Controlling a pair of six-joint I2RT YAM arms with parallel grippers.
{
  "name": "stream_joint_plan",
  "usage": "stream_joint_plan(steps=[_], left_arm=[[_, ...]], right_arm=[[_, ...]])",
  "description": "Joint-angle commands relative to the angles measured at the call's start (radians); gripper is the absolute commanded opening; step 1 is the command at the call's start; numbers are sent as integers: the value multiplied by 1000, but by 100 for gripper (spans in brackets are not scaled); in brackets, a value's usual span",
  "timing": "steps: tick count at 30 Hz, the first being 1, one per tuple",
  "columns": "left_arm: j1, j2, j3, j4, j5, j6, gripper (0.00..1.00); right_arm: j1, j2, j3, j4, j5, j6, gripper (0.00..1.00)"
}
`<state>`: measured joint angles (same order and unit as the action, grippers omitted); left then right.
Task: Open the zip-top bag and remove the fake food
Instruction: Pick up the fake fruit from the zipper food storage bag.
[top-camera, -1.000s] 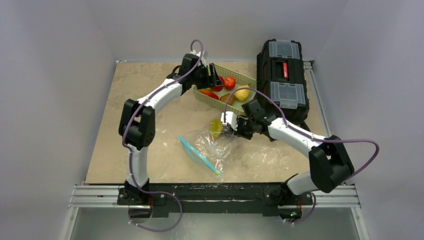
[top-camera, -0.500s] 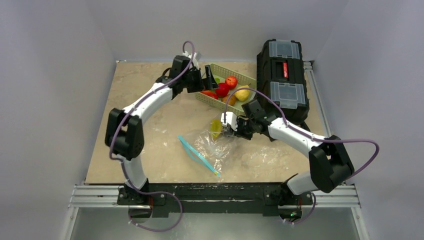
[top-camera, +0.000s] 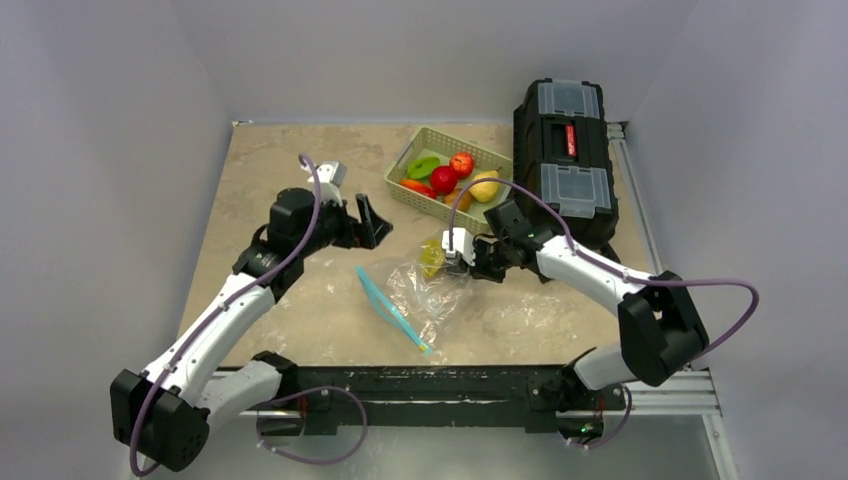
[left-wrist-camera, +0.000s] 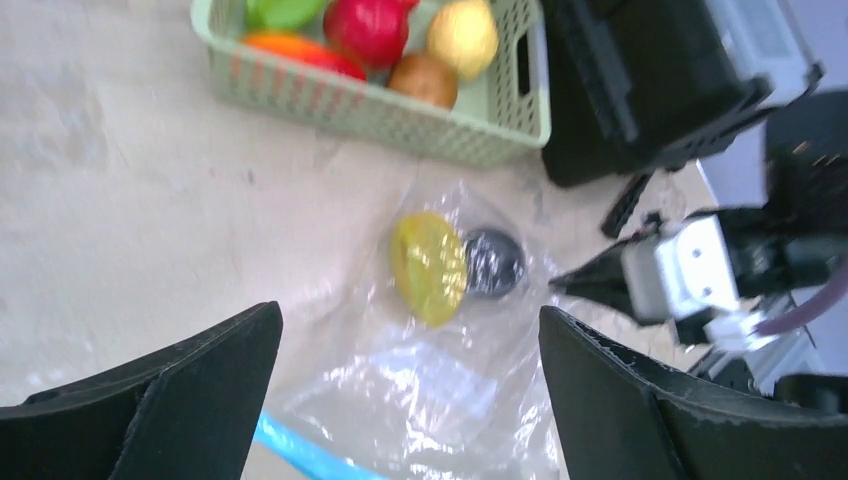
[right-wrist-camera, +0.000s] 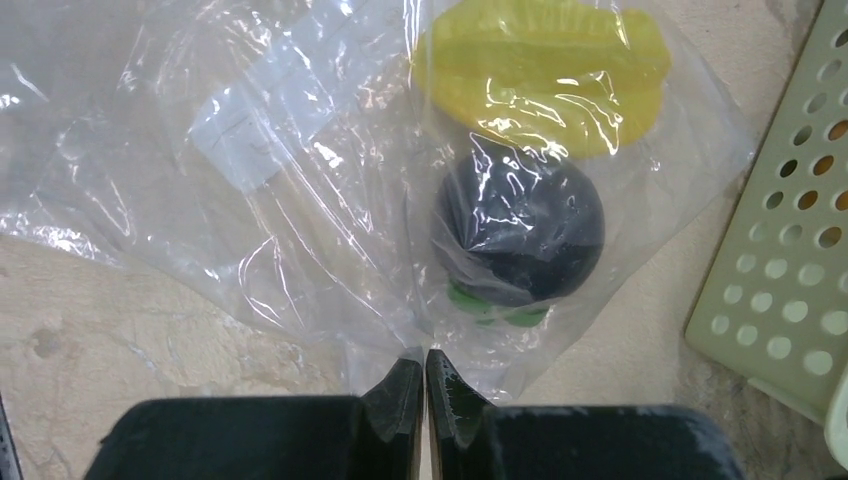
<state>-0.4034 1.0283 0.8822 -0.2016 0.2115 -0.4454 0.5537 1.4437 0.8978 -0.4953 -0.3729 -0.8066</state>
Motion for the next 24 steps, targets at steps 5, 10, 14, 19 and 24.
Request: stream_joint_plan(steps=[5,10,14,19,24], left_arm=[[6,-221,-214,-81,107,-90,99],[6,-362,-291,-151,132,-115,99],[6,-420,-372,-139,175,-162,97],[6,-471,-443,-169,218,-189,91],[-2,-518,-480,-214,228,-220,74]], right_arm=[[-7,-58,11,-26,-95,-37,5],[-8,-58,13,-30,-106,-38,9],[-12,-70,15,-33,-121,-37,14],[-15,-80,13,-34,-139,-35,21],[-17,-78,16,-38,-152,-36,26]])
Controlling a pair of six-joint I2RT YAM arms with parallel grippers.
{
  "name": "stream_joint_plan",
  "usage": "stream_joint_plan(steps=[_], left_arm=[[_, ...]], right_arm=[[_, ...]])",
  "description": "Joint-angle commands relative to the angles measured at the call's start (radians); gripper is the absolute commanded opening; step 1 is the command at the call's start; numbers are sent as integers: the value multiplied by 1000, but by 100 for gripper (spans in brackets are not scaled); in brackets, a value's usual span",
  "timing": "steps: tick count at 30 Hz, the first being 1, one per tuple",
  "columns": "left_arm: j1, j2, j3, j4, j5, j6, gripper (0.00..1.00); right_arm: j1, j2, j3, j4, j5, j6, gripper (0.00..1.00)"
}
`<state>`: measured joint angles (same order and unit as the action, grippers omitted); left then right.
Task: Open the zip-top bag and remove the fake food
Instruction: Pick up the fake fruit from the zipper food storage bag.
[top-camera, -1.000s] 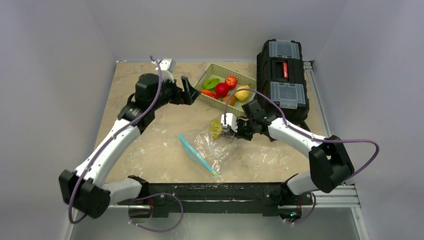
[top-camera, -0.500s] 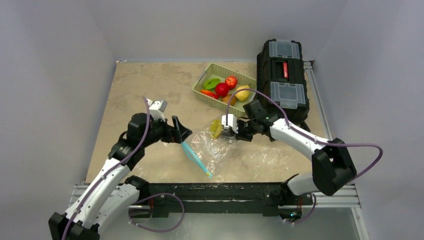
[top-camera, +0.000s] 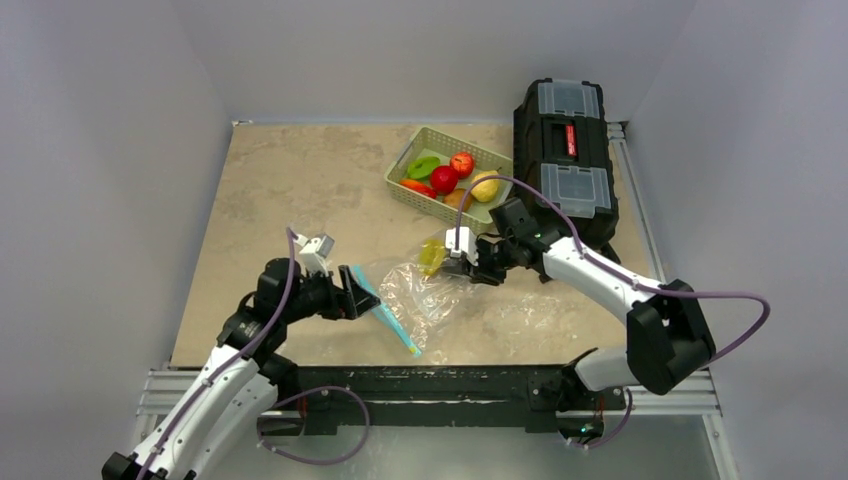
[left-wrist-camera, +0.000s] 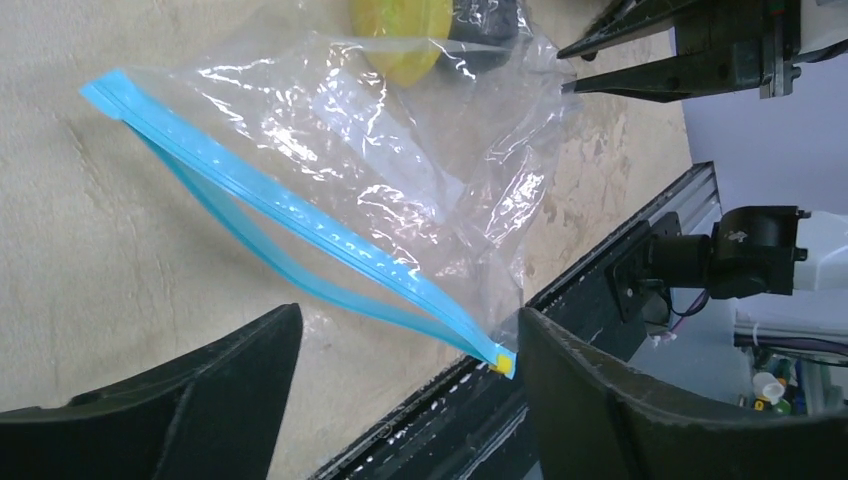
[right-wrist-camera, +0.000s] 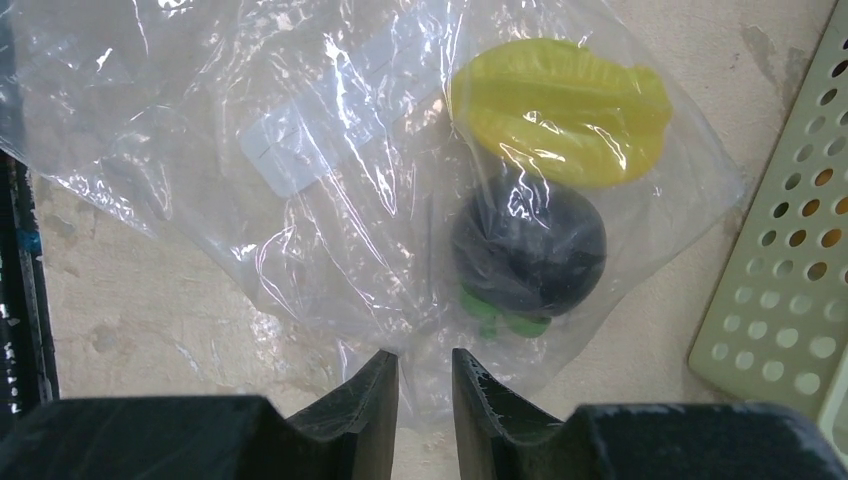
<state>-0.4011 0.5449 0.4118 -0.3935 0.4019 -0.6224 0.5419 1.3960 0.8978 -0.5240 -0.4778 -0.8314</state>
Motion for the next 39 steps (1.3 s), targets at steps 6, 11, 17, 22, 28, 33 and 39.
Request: stream_joint_plan(steps=[6,11,17,22,28,33,39], left_arm=[[-37,-44,1,-90,-18,-86,45],[-78,-20,-12,-106,-126,-132,22],[-153,142,-51,55,-194,-163,10],[-163,270,-62,186,-221,-155,6],[-162,323,-114,465,-192,-175,10],[-163,413,-135,625,-187,-197,28],[-162,489,-146,766,-193,-203,44]], right_arm=[[-6,-32,18,-13,-57,-11,28],[-8,-34,19,-13,-65,-8,29],[-9,-48,27,-20,-97,-3,32],[-15,-72,34,-25,-127,2,34],[-17,-89,45,-35,-180,-1,40],[-17,-51,142,-74,-194,16,42],[-14,133,271,-28,-23,81,41]])
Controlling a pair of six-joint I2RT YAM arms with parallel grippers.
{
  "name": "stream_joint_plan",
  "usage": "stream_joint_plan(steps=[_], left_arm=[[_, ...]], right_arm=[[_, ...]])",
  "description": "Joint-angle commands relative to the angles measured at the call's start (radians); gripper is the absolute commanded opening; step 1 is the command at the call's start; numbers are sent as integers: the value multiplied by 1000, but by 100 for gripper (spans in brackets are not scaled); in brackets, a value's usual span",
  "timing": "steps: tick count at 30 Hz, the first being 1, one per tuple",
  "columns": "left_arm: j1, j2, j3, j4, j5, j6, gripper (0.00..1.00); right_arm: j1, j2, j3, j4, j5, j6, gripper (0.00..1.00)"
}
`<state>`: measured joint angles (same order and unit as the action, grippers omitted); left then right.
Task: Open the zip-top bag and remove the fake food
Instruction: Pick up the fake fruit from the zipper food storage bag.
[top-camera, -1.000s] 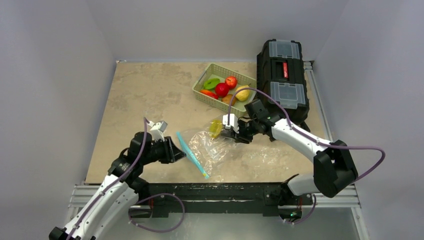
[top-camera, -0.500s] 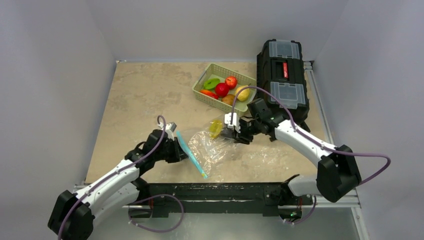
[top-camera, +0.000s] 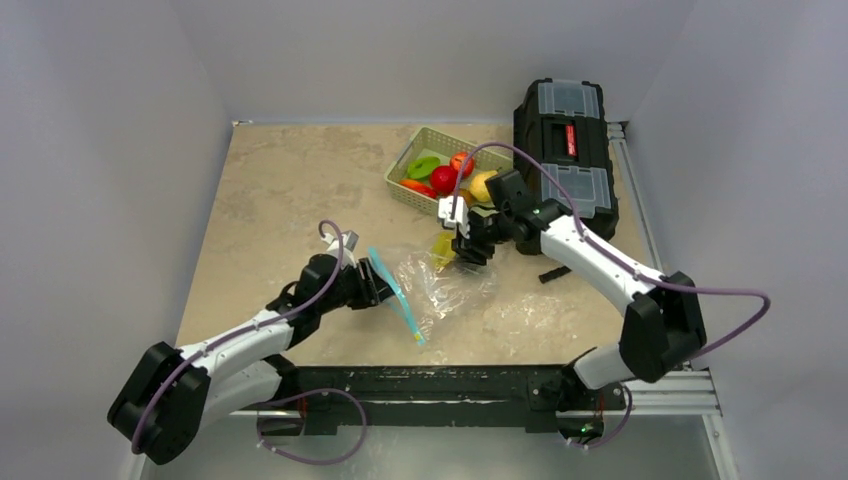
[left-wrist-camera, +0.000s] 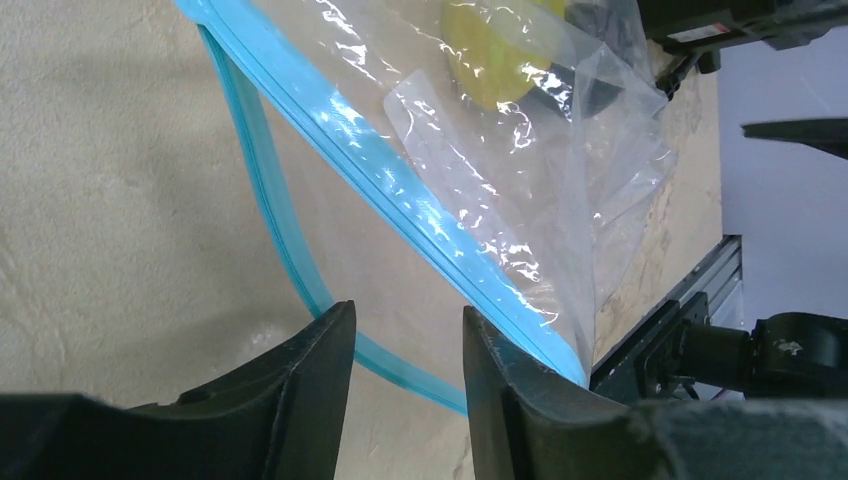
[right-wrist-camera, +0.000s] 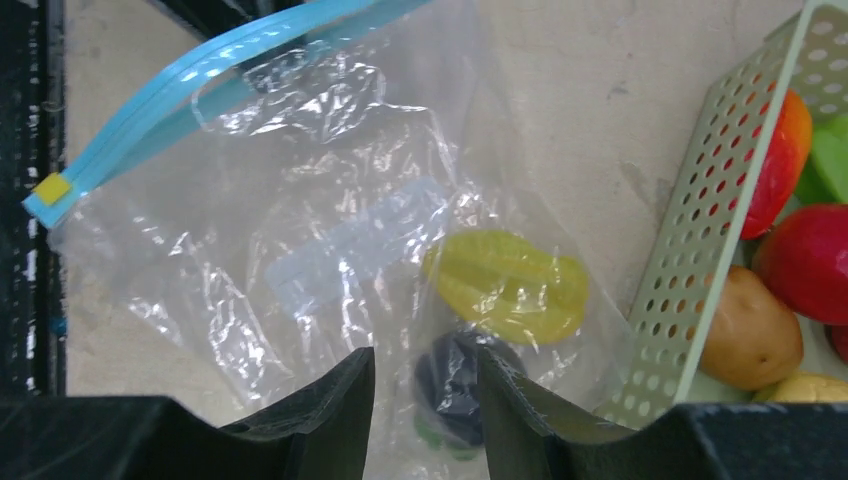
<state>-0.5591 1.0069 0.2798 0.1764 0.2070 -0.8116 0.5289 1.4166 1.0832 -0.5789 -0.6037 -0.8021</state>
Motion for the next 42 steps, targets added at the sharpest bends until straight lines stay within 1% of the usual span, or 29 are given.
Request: stream_joint_plan(steps=[1,4,8,11,12,14,18,22,24,26,28,30,35,37,42], left_arm=[[-5,35,-18,225,6,-15,45],[-5,66,-18,293,22,-11,50],[-4,132,-8,365,44,-15,50],[-5,201,-3,428,59,-30,40],[-5,228,0,448,65,-37,38],[-5,281,7,491,76,-46,37],[-4,361,12,579,98,-65,36],[-6,394,29,594,107,-60,38],[-7,404,39,584,98,-62,41],[-9,414,48,576,89,-64,42],[-15,421,55,575,82,-67,44],[-19,429,60,575,81,-69,45],[-22,433,58,573,69,-64,48],[-22,422,53,555,62,-52,50],[-22,387,41,521,57,-11,55]], right_arm=[[0,147,105,28,121,59,41],[2,222,138,52,170,86,42],[6,295,175,52,224,105,43],[6,324,168,70,250,126,44],[6,334,165,73,255,129,45],[7,356,157,70,262,130,45],[19,402,158,53,223,131,45],[35,423,161,30,186,118,43],[43,434,168,5,152,109,39],[52,447,179,-31,102,96,31],[63,458,192,-70,42,79,26],[79,466,203,-113,-18,53,24],[96,449,244,-212,-150,-15,26],[91,416,254,-234,-152,-35,27],[65,322,265,-315,-163,-146,34]])
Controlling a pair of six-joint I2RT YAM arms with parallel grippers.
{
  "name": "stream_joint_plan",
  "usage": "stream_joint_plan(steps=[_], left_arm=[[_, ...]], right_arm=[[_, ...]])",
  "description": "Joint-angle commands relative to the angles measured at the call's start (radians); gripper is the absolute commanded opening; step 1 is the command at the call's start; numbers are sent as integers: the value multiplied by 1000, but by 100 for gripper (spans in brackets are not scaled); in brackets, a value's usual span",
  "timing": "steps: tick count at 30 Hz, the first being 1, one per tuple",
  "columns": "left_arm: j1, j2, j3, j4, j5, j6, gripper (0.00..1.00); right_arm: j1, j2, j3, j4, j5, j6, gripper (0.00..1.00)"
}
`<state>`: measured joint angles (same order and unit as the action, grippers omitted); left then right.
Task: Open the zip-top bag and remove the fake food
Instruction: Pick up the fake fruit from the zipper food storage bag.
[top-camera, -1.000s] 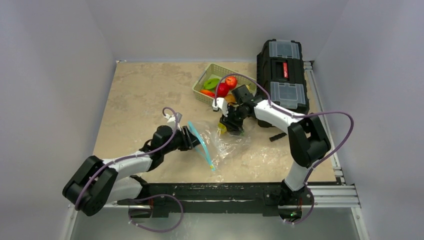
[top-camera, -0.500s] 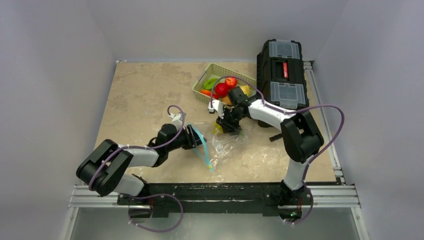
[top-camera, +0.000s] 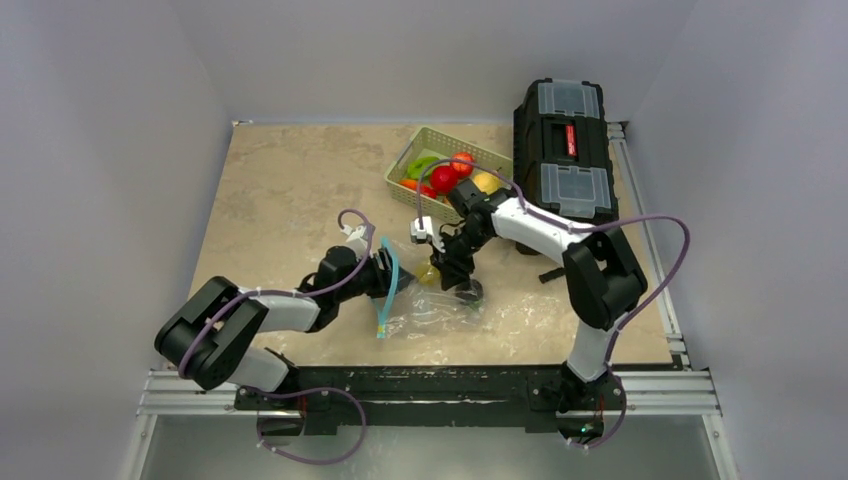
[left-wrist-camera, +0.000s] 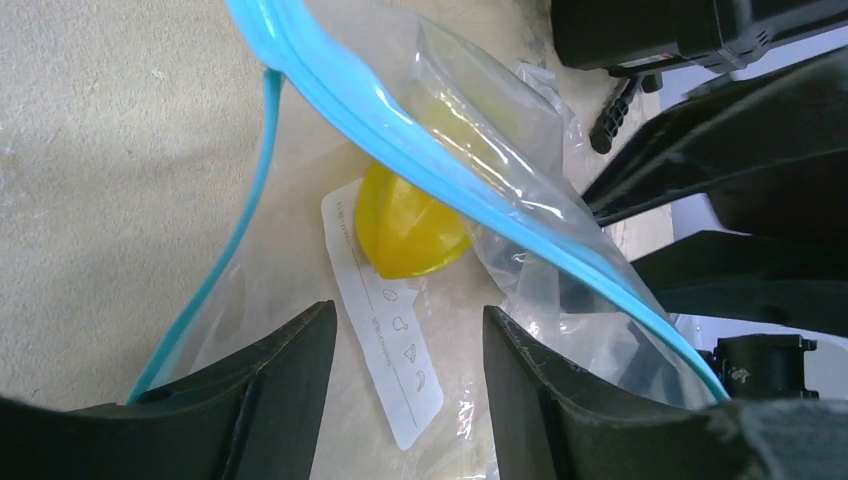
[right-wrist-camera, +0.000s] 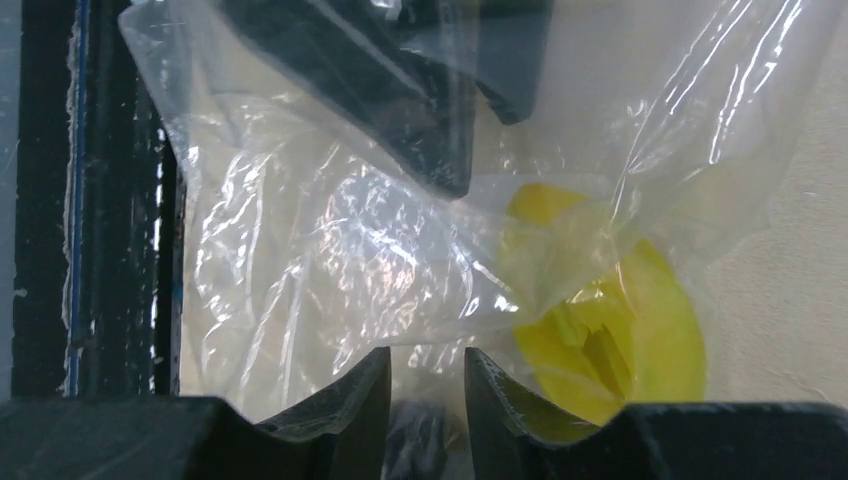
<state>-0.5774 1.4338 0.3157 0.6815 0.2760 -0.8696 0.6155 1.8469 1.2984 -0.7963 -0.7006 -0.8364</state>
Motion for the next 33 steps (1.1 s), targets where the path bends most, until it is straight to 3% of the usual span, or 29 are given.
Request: stream_joint_plan(steps=[1,5,10,14,22,27,33], left_arm=[[-3,-42,0,22,-9,54,56],[-3,-37,-9,69,22,68,56],[-4,-14,6,95,84,109,56],[-3,-2,10,101,111,135,57],[-3,50,21,154,127,101,57],[-4,104,20,219,137,59,57],[-4,126,10,262,140,29,58]], right_arm=[[-23,-125,46,-94,-48,-123,36],[-22,-170,30,-41,40,-136,46],[-22,-156,16,34,157,-207,66],[-21,-110,0,81,189,-267,68],[29,-61,-64,202,236,-276,64],[57,-11,-57,198,257,-244,49],[58,-10,-56,190,217,-230,38]])
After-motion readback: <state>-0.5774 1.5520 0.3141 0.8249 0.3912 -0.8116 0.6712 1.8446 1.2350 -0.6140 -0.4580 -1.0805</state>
